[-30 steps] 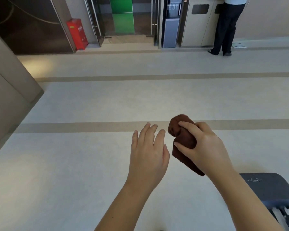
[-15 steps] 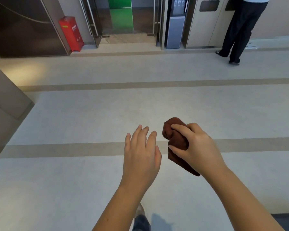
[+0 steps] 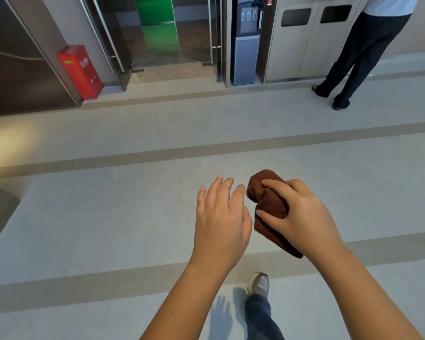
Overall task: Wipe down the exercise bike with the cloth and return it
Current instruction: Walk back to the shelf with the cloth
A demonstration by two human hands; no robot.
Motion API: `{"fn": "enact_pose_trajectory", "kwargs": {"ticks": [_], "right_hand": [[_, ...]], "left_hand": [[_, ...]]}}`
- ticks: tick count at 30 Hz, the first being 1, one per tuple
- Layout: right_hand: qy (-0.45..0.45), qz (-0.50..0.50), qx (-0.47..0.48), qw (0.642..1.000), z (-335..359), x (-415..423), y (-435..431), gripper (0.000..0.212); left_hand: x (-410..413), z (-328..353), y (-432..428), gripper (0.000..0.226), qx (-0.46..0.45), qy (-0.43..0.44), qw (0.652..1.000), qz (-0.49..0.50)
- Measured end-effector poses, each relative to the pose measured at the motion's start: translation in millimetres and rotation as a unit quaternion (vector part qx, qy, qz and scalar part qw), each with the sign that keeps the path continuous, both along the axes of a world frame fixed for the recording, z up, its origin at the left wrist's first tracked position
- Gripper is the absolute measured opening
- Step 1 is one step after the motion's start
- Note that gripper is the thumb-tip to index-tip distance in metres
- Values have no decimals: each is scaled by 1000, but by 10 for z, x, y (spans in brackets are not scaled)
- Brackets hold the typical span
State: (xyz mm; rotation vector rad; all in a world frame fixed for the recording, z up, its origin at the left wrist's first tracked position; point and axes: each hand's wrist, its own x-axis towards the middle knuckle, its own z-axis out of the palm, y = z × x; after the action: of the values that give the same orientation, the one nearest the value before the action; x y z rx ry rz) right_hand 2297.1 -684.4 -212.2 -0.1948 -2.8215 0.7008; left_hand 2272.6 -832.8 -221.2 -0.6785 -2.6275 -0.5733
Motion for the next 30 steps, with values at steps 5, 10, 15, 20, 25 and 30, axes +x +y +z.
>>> {"fn": "enact_pose_trajectory", "kwargs": {"ticks": [5, 10, 15, 20, 25, 30], "right_hand": [[5, -21, 6, 1000, 1, -1063, 804, 54], [6, -16, 16, 1000, 68, -2074, 1433, 56], [-10, -12, 12, 1000, 54, -3032, 1849, 55], [-10, -7, 16, 1000, 8, -4181, 2085, 56], [0, -9, 14, 1000, 32, -5486, 2164, 56], [11, -23, 5, 1000, 179, -6775, 2241, 54]], "left_hand": [[-1093, 44, 773, 34, -2, -2, 1000, -16], [-2203, 158, 1467, 33, 15, -3, 1000, -27], [-3215, 130, 1791, 33, 18, -15, 1000, 1], [-4291, 4, 2022, 34, 23, -23, 999, 5], [-5591, -3, 2115, 36, 30, -47, 998, -4], [-6884, 171, 2273, 35, 41, -27, 998, -42]]}}
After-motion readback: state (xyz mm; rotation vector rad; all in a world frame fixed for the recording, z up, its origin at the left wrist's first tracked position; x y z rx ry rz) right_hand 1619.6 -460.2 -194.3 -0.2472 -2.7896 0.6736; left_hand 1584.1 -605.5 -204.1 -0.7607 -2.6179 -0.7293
